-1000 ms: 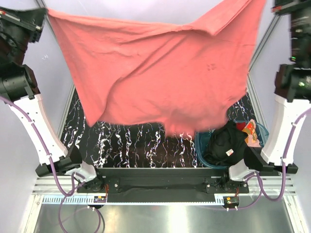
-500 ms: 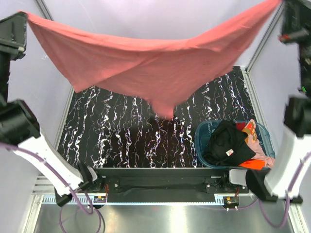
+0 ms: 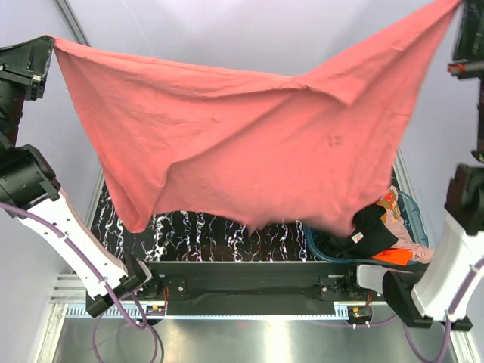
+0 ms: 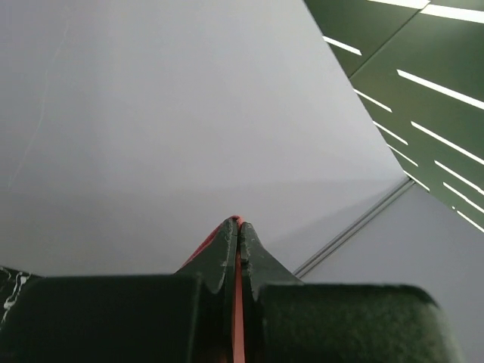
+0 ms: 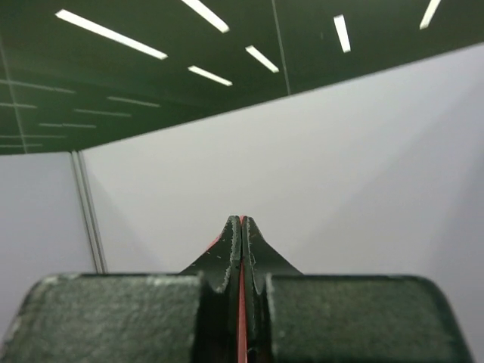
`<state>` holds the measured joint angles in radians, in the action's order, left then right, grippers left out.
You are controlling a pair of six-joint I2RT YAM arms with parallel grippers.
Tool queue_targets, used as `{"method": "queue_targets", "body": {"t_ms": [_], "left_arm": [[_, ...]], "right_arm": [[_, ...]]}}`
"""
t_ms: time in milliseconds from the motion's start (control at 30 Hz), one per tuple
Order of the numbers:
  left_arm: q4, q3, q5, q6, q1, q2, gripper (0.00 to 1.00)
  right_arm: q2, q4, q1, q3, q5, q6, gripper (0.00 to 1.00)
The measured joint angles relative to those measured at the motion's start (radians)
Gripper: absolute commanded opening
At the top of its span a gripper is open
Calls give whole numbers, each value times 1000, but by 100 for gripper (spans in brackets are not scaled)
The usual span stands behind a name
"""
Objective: Fold and stack the t-shirts
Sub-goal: Flatten the tshirt out
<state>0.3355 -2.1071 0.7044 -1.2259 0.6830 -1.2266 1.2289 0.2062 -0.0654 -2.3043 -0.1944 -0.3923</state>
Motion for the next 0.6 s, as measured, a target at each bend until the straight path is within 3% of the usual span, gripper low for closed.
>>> {"method": "queue_targets", "body": {"t_ms": [367,600], "left_arm": [[55,-54,4,20,0,-19,0],[19,-105,8,-28,0,-19,0]], "right_arm": [[136,46,0,0,-8,-37,0],[90,54,0,3,-7,-49,0]]}}
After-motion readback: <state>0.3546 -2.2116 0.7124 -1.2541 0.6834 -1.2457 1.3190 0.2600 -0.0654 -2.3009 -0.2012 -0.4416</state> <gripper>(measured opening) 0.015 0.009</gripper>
